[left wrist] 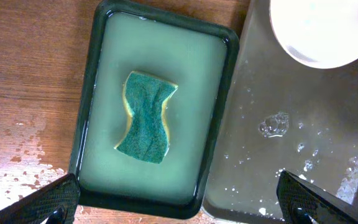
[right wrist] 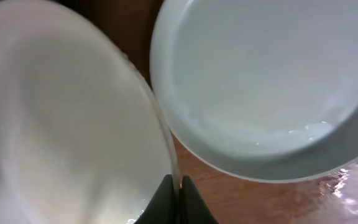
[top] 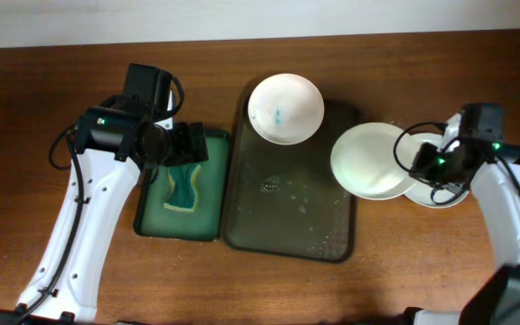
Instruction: Clean dirty plates on tray and stack at the side
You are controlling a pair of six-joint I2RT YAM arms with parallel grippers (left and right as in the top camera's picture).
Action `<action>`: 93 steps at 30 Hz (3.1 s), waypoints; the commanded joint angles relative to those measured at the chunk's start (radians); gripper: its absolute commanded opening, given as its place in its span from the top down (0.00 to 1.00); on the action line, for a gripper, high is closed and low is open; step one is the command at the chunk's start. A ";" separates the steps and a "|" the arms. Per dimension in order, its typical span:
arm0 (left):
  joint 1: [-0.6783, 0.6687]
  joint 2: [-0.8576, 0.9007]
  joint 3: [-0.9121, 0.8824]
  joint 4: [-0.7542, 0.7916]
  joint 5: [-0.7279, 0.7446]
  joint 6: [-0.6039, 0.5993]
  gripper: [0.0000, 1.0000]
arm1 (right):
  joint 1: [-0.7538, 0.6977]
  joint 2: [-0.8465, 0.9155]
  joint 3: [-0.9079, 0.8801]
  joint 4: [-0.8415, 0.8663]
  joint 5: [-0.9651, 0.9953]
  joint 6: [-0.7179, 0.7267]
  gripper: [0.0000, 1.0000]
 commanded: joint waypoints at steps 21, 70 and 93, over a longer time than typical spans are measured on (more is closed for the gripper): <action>0.003 -0.008 0.013 0.001 0.004 0.011 0.01 | 0.064 -0.061 0.157 0.060 -0.215 -0.034 0.53; 0.002 -0.008 0.013 0.039 0.056 0.000 0.01 | 0.393 -0.303 0.062 -0.127 -0.021 0.077 0.42; 0.061 0.436 -0.130 0.190 -0.038 0.030 0.37 | 0.393 -0.274 0.062 -0.161 -0.025 0.032 0.41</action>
